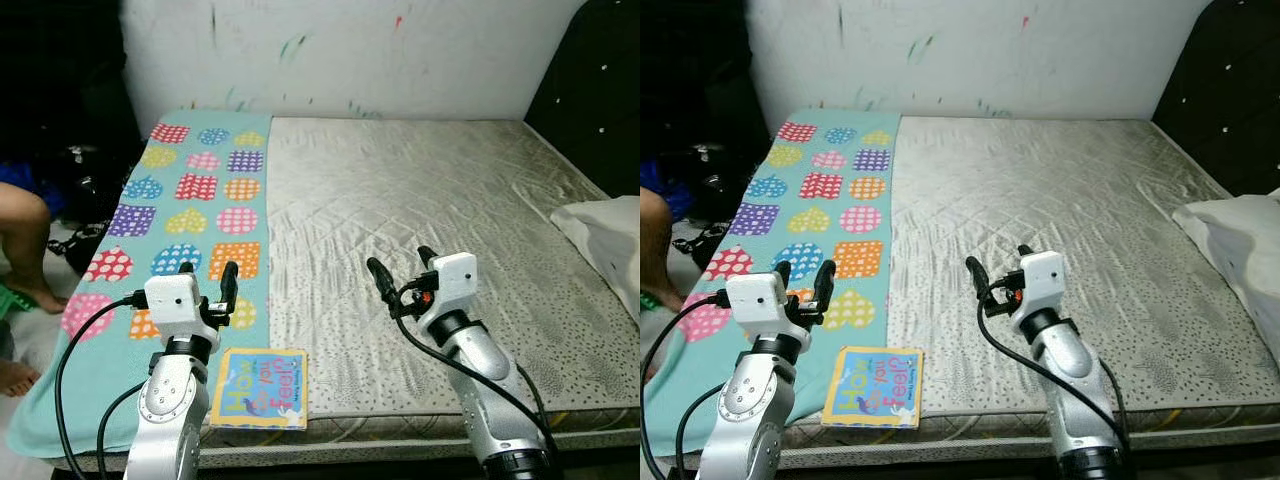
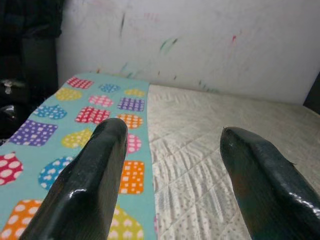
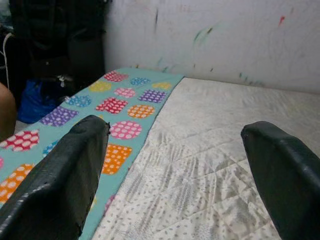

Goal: Clean up the room

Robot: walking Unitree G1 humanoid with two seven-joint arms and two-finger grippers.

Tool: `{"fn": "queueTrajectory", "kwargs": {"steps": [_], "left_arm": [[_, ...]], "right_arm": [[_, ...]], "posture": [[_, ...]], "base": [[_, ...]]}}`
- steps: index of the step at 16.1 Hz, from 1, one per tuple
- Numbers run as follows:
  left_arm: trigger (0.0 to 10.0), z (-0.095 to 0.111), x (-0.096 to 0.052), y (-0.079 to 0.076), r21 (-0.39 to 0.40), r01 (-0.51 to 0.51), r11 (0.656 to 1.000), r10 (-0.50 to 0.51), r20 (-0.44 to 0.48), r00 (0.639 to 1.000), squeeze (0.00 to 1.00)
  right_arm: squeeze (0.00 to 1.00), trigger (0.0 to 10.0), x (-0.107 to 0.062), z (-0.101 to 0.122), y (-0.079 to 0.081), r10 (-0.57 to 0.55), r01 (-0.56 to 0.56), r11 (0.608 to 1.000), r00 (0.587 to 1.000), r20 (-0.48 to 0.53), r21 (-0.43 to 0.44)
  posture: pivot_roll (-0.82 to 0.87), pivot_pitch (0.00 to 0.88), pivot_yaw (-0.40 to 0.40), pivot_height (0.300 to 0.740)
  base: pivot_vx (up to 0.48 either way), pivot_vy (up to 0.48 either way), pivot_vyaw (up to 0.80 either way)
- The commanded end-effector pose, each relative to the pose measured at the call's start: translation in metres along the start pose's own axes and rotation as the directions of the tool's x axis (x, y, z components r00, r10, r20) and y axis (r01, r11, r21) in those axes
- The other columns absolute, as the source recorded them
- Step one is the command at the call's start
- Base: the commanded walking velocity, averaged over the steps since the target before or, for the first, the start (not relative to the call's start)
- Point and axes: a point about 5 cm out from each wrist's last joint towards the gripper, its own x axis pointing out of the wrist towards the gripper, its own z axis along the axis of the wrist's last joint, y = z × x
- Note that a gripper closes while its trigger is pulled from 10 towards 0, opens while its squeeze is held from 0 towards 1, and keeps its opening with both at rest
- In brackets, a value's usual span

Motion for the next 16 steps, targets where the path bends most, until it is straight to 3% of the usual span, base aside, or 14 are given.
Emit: {"fn": "queueTrajectory", "kwargs": {"steps": [1, 6, 9, 11, 16], "left_arm": [[10.0, 0.002, 0.004, 0.000, -0.006, 0.010, 1.000, -0.010, 0.011, 1.000, 0.00], [10.0, 0.006, 0.015, -0.004, -0.001, 0.053, 0.999, -0.053, 0.016, 0.998, 0.00], [10.0, 0.009, 0.009, 0.005, 0.005, 0.021, 1.000, -0.021, 0.027, 0.999, 0.00], [10.0, 0.011, 0.005, 0.010, 0.005, -0.001, 1.000, 0.001, 0.028, 1.000, 0.00], [10.0, 0.019, -0.004, 0.012, 0.002, -0.049, 0.999, 0.049, 0.052, 0.997, 0.00]], "right_arm": [[0.00, 10.0, 0.001, 0.004, 0.003, -0.004, 0.004, 1.000, 1.000, 0.011, -0.003], [0.00, 10.0, -0.004, 0.008, -0.005, -0.064, 0.065, 0.998, 0.998, 0.026, -0.014], [0.00, 10.0, -0.003, 0.005, -0.002, -0.048, 0.048, 0.999, 0.999, 0.012, -0.018], [0.00, 10.0, -0.001, 0.003, 0.004, -0.039, 0.039, 0.999, 0.999, -0.001, -0.001], [0.00, 10.0, -0.003, 0.002, 0.002, -0.043, 0.043, 0.999, 0.999, -0.022, -0.003]], "posture": [[-0.15, 0.000, 0.004, 0.740], [-0.16, 0.000, 0.031, 0.740], [-0.12, 0.011, 0.008, 0.740], [-0.10, 0.032, -0.017, 0.740], [-0.07, 0.070, -0.066, 0.740]], "base": [[0.000, 0.000, 0.00], [0.000, 0.000, 0.09], [0.000, 0.000, 0.80], [0.000, 0.000, 0.00], [0.000, 0.000, 0.00]]}}
